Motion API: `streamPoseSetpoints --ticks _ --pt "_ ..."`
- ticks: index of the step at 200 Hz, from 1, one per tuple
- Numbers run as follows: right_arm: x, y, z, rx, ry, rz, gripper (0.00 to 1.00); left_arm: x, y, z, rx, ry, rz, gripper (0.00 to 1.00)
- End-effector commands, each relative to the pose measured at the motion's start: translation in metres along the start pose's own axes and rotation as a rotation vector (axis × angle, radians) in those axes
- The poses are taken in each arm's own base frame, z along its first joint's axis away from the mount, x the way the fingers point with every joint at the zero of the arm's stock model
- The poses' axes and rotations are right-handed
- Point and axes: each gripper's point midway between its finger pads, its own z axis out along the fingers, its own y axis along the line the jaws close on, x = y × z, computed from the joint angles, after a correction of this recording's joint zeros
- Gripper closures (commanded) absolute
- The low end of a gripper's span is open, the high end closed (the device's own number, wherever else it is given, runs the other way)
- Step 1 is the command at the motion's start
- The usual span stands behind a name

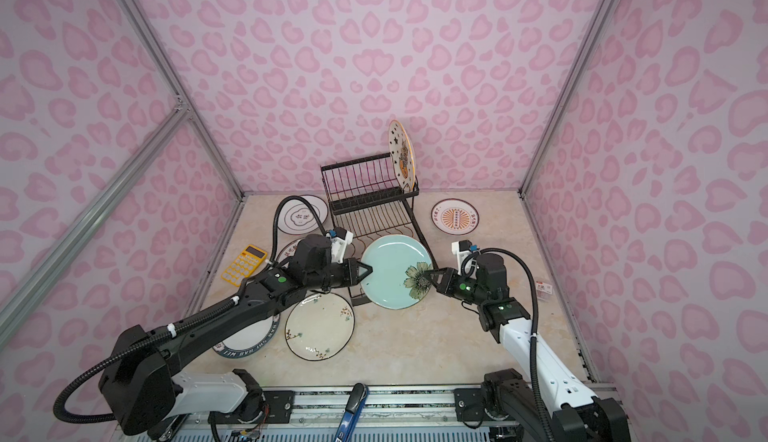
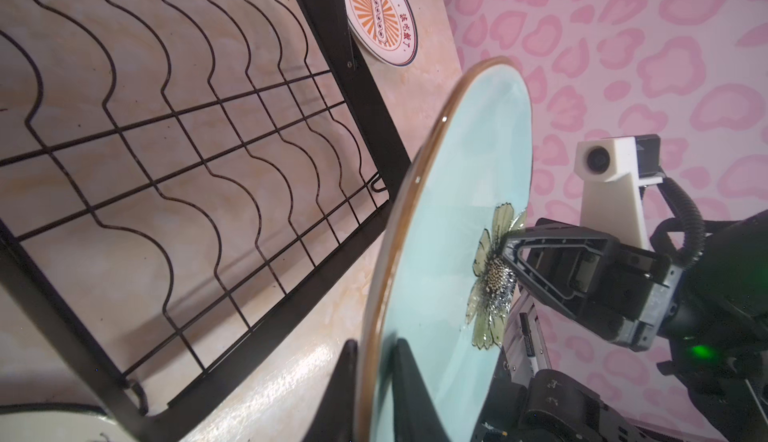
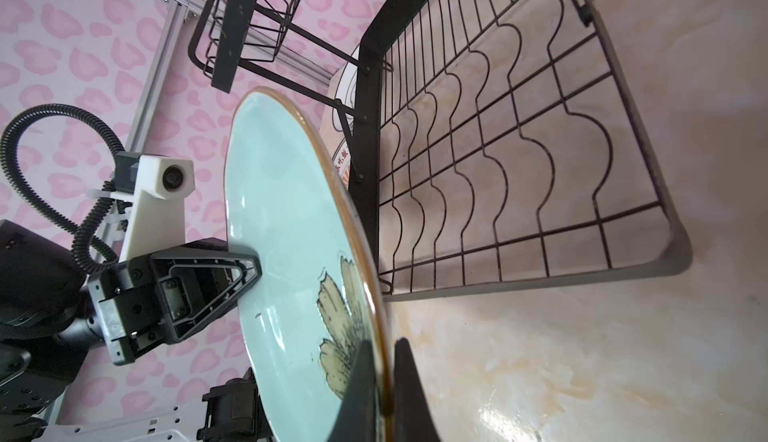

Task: Load the plates into the dish rack
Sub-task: 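Lift the upright sunflower plate with both grippers toward the rack, then carry the sunflower plate over the rack with both grippers toward its far end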

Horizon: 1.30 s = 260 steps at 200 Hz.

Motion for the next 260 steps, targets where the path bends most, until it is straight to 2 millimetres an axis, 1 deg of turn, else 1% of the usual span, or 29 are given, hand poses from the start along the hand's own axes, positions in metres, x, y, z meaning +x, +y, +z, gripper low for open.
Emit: streamPoseSetpoints --ticks 1,13,76,97,134,152,158,185,204,237,247,260 --pt "-0.019 0.036 0.0 -0.132 -0.042 -0.106 1.0 -0.014 -0.011 0.0 0.058 -0.027 0.062 0.94" --pt "-0.023 0.041 0.001 -0.152 -0.049 -0.113 1.0 -0.018 -0.013 -0.001 0.081 -0.035 0.06 0.97" --pt "-0.044 0.06 0.01 -0.229 -0.085 -0.127 1.0 -0.046 -0.022 -0.014 0.192 -0.1 0.041 0.97" --pt "-0.049 0.066 0.014 -0.243 -0.087 -0.143 0.92 -0.055 -0.026 -0.02 0.221 -0.127 0.04 0.97" --pt "-0.057 0.075 0.017 -0.264 -0.106 -0.165 0.89 -0.064 -0.028 -0.029 0.242 -0.157 0.044 0.97" --pt "-0.06 0.08 0.02 -0.284 -0.111 -0.173 0.85 -0.065 -0.029 -0.032 0.252 -0.16 0.039 0.97" --pt "-0.06 0.08 0.021 -0.284 -0.11 -0.172 0.84 -0.07 -0.034 -0.035 0.274 -0.183 0.051 0.96" --pt "-0.058 0.087 0.029 -0.314 -0.115 -0.171 0.81 -0.071 -0.041 -0.04 0.326 -0.194 0.046 0.96" --pt "-0.055 0.092 0.035 -0.337 -0.105 -0.169 0.81 -0.07 -0.043 -0.041 0.34 -0.197 0.047 0.96" --pt "-0.055 0.097 0.039 -0.363 -0.104 -0.163 0.81 -0.069 -0.038 -0.041 0.321 -0.2 0.05 0.96" --pt "-0.056 0.099 0.039 -0.369 -0.106 -0.163 0.83 -0.068 -0.037 -0.041 0.316 -0.2 0.053 0.97" --pt "-0.056 0.101 0.04 -0.375 -0.102 -0.162 0.89 -0.068 -0.037 -0.042 0.313 -0.203 0.055 0.96"
